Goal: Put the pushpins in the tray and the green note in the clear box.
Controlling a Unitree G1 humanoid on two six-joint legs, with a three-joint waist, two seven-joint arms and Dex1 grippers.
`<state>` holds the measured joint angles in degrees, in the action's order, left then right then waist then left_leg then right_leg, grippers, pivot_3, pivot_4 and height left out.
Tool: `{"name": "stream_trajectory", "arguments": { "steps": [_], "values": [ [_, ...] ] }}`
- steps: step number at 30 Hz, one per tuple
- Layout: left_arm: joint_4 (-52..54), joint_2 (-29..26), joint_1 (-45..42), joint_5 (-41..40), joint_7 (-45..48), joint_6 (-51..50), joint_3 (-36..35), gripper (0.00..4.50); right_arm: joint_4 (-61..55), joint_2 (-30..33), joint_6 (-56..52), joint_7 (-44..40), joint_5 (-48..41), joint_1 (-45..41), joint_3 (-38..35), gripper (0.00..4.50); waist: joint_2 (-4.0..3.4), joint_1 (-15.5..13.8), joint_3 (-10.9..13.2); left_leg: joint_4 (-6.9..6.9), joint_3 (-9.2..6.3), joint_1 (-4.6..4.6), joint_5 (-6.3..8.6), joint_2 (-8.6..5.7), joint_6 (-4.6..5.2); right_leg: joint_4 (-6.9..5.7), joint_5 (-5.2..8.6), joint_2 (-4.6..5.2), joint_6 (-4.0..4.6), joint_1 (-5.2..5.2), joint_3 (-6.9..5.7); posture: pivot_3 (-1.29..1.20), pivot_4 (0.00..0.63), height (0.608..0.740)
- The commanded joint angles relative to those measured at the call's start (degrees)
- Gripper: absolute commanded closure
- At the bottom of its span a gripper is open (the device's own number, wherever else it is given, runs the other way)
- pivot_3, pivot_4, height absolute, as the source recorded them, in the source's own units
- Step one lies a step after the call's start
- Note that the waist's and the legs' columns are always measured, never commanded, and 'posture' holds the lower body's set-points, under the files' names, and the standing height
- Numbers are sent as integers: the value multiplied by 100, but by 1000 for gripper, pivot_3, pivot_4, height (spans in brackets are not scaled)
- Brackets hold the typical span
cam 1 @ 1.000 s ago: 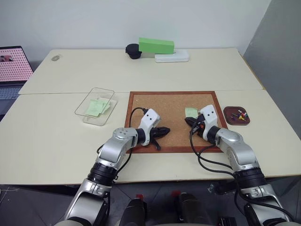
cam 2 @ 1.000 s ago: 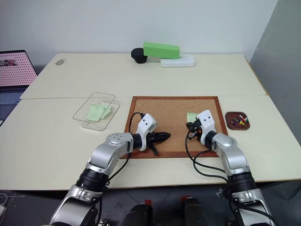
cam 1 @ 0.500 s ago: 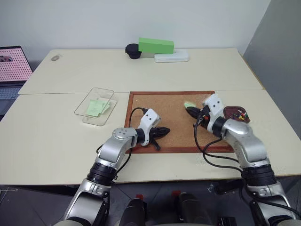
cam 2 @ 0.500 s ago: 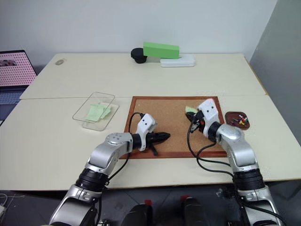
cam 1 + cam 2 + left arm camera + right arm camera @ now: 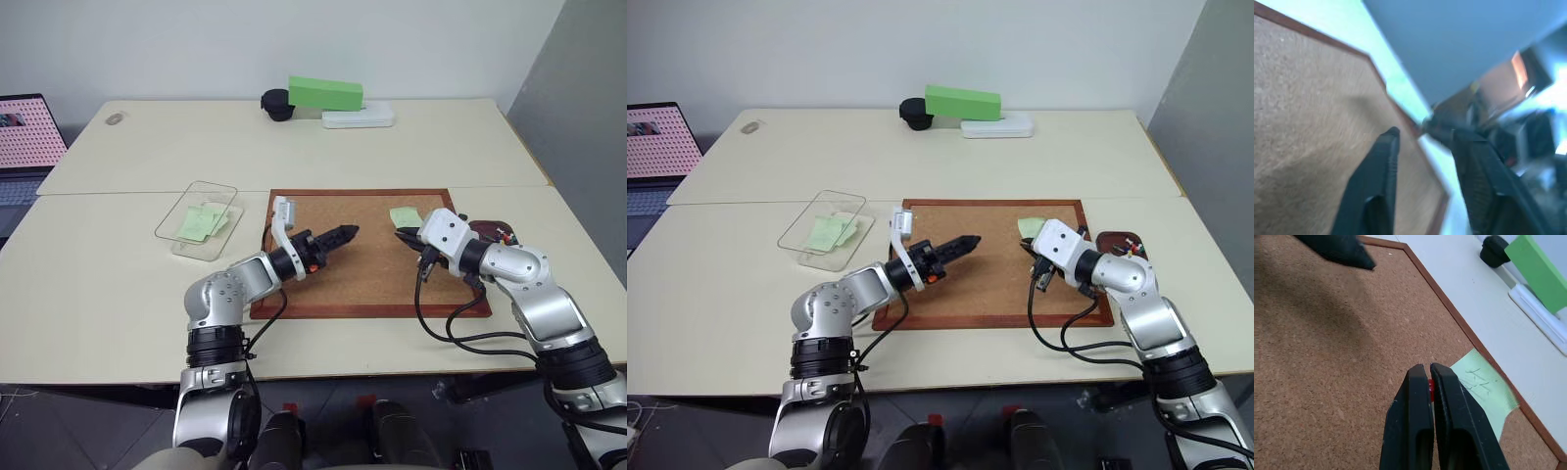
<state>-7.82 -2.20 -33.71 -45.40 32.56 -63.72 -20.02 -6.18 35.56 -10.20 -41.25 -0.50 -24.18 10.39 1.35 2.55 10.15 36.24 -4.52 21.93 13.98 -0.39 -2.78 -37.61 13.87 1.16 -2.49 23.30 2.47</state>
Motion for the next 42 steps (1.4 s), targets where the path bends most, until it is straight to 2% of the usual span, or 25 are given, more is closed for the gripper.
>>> {"name": "stream_trajectory", "arguments": {
  "steps": [1, 2, 9, 19, 24, 35, 42],
  "values": [
    [-197, 317, -171, -677, -648, -482, -478, 1797, -566, 29, 397, -47, 107, 81, -8, 4500, 1, -23, 1, 1, -1, 0, 0, -1, 0, 0, 0, 1, 0, 0, -1, 0, 150, 740],
    [-189, 393, -169, -771, -727, -543, -490, 1615, -644, 12, 480, -37, 124, 120, 0, 4500, 1, -30, 0, 4, -1, 1, 0, -2, -1, 0, 0, 1, 0, -1, -1, 0, 150, 740],
    [-279, 789, -279, -1251, -1202, -643, -584, 1615, -1062, -25, 783, -8, 337, 278, 87, 4500, 3, -41, 2, 4, -1, -1, -1, -1, -5, 1, 0, 1, 0, -2, 0, 0, 150, 740],
    [-377, 858, -349, -1364, -1221, -434, -330, 1615, -1403, -77, 829, -51, 529, 448, 299, 4500, 5, -71, 3, 4, 2, -1, -1, -3, -8, 5, 0, 1, 0, -2, 2, 0, 150, 740],
    [-395, 799, -328, -1353, -1145, -312, -225, 2342, -1433, -81, 906, -115, 596, 367, 352, 4500, 6, -72, 3, 4, 1, 0, -1, -2, -8, 6, 0, 0, 0, -2, 2, 0, 150, 740],
    [-265, 647, -226, -1355, -951, -243, 32, 4451, -1261, -143, 1085, -133, 630, 224, 367, 4500, 7, -72, 4, 3, 0, 0, -1, -2, -8, 8, 0, 0, 0, -2, 1, 0, 150, 740],
    [-286, 535, -241, -1167, -870, -55, 240, 4451, -1290, -205, 1024, -110, 550, 204, 293, 4500, 7, -72, 4, 3, 0, 0, -1, -1, -8, 8, 0, 0, 0, -2, 0, 0, 150, 740]
  ]
}}
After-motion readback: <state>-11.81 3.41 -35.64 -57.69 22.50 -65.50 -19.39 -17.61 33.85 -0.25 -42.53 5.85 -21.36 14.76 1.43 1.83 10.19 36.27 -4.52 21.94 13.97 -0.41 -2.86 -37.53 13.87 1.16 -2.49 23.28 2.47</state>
